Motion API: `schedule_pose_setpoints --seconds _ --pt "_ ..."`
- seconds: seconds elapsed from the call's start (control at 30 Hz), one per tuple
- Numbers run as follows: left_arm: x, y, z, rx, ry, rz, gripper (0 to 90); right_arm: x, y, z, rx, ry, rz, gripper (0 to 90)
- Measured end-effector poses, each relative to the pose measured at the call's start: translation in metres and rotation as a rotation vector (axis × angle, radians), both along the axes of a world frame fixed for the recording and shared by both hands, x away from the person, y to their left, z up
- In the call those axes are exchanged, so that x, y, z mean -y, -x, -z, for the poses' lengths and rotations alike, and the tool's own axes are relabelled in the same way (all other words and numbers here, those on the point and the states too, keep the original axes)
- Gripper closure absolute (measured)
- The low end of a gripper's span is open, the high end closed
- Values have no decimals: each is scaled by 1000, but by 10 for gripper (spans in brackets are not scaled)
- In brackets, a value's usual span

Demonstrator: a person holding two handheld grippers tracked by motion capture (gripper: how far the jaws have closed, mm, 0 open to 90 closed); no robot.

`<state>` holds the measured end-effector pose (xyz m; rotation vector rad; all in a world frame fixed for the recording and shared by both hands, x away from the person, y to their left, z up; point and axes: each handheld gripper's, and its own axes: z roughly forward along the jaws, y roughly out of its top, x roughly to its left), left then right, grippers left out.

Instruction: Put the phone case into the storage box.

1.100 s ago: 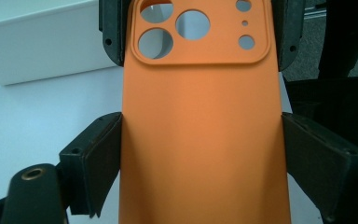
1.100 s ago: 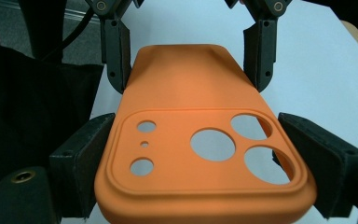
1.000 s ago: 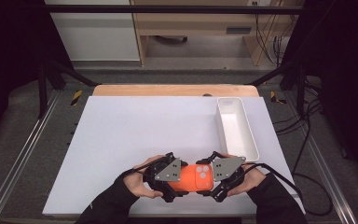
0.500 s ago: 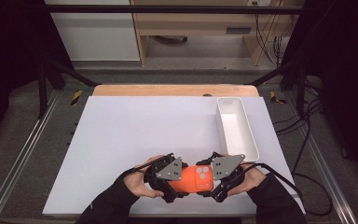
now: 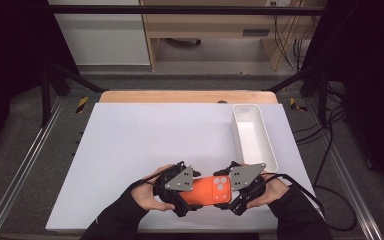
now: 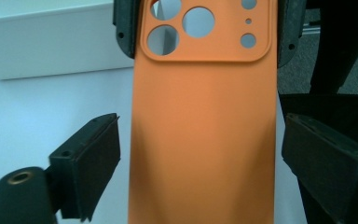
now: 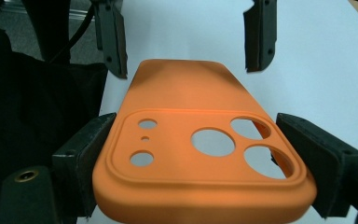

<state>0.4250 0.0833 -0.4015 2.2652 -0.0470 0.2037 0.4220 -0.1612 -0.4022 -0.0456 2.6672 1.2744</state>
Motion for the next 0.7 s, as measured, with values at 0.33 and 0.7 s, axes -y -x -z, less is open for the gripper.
schedule_pose_setpoints --seconds 0.33,0.7 --pt "-19 -2 -1 -45 60 -88 45 5 -1 -6 -14 30 22 163" --pt "-32 -4 1 -86 108 -161 9 12 -5 -14 -37 54 56 162"
